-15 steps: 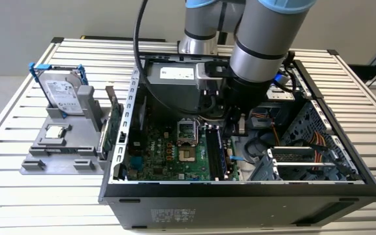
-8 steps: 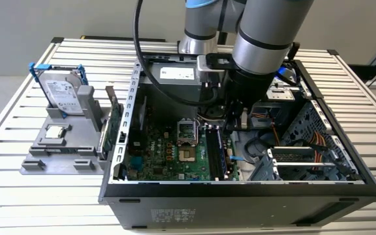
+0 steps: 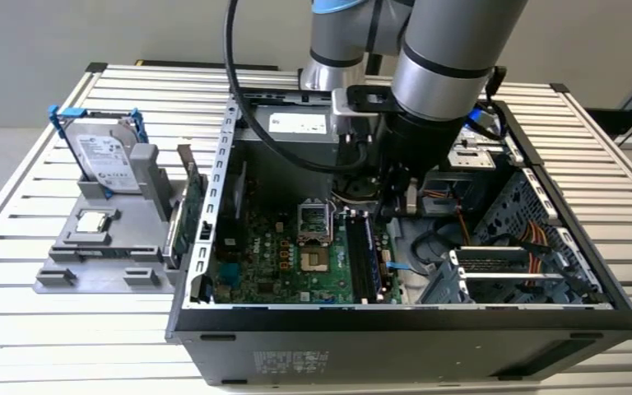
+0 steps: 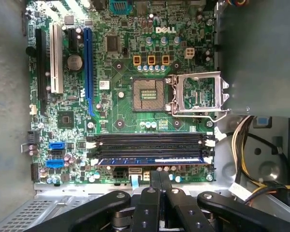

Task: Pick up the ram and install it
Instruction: 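Press down the ram until it locks into place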

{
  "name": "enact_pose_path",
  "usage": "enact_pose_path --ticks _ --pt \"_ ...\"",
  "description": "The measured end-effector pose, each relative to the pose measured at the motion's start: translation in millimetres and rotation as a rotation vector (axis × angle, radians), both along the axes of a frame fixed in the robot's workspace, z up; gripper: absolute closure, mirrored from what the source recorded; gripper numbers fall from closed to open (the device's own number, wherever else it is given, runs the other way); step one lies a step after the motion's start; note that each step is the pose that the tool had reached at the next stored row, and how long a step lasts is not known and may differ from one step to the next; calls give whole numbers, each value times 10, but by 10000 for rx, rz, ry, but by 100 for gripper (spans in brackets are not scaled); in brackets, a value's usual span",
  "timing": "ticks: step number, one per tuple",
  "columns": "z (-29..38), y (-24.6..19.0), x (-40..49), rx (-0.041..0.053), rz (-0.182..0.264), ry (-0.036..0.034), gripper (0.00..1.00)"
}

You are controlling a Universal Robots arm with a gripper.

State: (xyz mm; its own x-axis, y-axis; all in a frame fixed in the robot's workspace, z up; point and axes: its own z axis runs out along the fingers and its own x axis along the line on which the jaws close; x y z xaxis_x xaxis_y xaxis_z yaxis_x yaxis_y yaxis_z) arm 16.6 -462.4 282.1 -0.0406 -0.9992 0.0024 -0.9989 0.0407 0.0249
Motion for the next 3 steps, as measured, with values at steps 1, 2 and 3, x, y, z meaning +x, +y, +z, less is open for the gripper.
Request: enact_pose_path --ticks 1,2,3 --pt "7 0 0 -1 0 0 100" --pt "8 0 0 -1 0 0 100" --pt "9 0 0 0 0 0 100"
